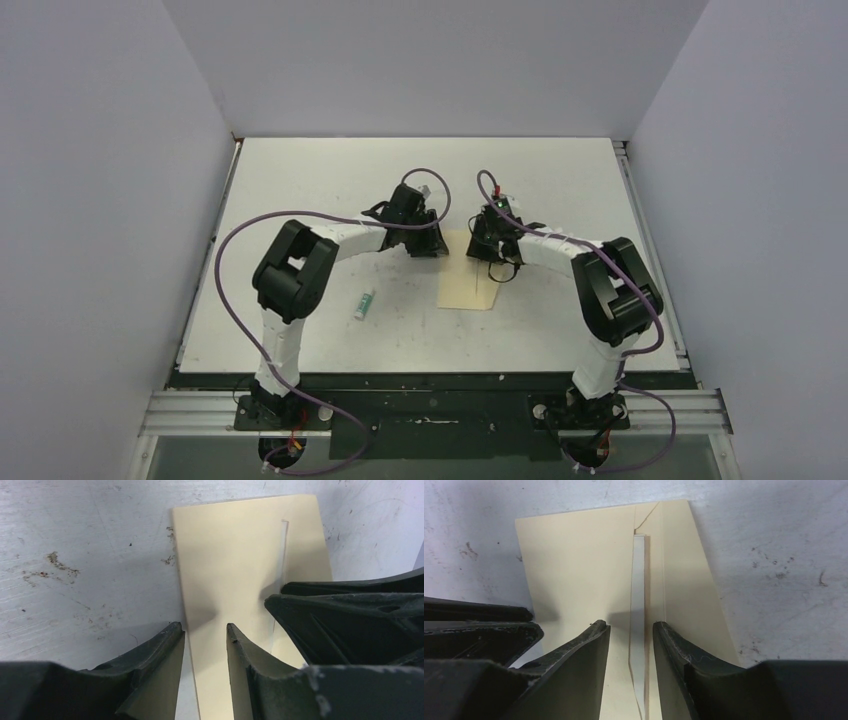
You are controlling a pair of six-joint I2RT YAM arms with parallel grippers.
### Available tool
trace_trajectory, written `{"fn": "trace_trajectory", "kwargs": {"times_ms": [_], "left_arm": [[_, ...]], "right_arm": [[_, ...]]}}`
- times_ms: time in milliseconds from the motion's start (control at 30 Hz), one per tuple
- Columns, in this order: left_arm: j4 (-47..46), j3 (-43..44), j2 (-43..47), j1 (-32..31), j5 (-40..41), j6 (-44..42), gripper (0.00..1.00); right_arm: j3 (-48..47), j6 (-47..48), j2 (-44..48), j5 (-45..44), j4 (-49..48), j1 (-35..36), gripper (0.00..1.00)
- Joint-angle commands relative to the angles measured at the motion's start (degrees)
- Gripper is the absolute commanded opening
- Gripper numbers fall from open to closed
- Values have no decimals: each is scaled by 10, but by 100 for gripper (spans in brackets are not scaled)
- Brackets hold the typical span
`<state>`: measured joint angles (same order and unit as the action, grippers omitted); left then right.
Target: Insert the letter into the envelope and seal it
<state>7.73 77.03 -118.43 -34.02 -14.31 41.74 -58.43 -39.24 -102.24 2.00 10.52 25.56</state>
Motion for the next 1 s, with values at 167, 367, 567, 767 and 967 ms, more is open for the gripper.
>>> {"fn": "trace_trajectory", "kwargs": {"times_ms": [167, 367, 567, 767, 967], "left_arm": [[-9, 20, -24, 3, -45, -6, 32], [-21, 20, -22, 8, -62, -3, 32], [-32, 15, -12, 16, -66, 4, 32], [-18, 13, 21, 33, -54, 3, 35], [49, 4, 90, 41, -21, -34, 46]], "right_arm": [[11, 2, -26, 75, -66, -5, 37], [16, -2, -23, 106, -83, -8, 36], [18, -7, -24, 109, -80, -15, 36], [7, -2, 41, 60, -34, -25, 39], [0, 16, 111, 47, 11, -25, 46]]}}
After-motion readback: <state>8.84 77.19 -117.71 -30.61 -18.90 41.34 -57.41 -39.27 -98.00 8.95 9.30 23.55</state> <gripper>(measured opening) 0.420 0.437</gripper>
